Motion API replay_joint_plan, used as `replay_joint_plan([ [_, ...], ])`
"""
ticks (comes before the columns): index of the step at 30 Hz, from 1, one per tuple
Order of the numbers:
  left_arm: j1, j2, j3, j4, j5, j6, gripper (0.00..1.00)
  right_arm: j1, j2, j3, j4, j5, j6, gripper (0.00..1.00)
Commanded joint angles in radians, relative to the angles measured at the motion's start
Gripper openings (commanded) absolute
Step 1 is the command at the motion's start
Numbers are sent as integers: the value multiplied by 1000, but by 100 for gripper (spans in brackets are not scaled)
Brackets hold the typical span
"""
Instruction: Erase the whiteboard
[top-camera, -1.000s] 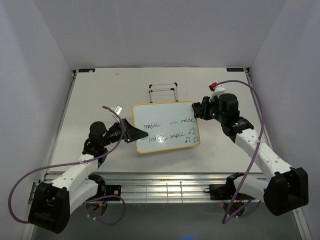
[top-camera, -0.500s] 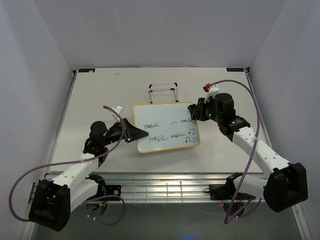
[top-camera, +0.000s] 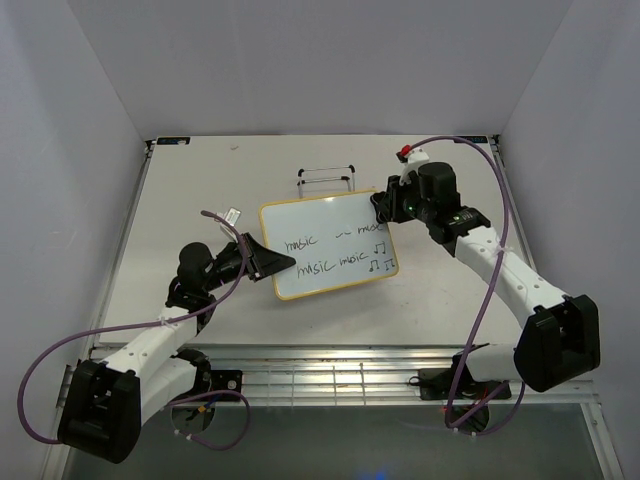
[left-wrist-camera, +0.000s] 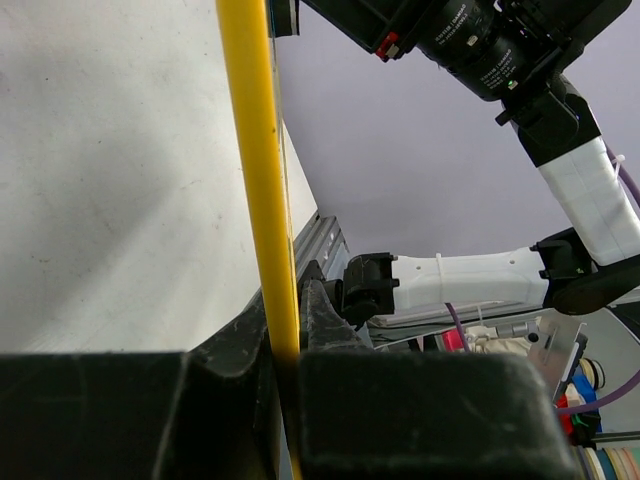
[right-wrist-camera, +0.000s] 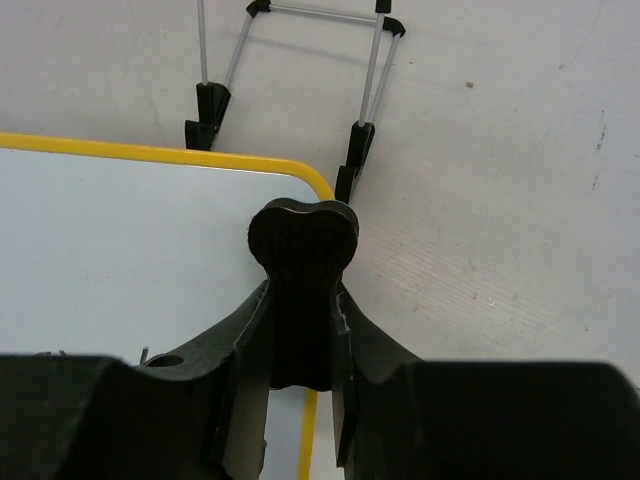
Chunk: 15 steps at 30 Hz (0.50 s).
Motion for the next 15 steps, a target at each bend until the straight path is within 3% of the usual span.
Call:
replay_joint_plan([
  [1, -23, -65, 50, 228, 199, -23, 0, -10, 51, 27, -13, 48, -37, 18],
  [10, -23, -88, 36, 233, 134, 0, 0, -24, 128, 85, -158, -42, -11, 17],
  [15, -23, -107, 13, 239, 23, 6, 0, -1, 102, -31, -189, -113, -11, 16],
])
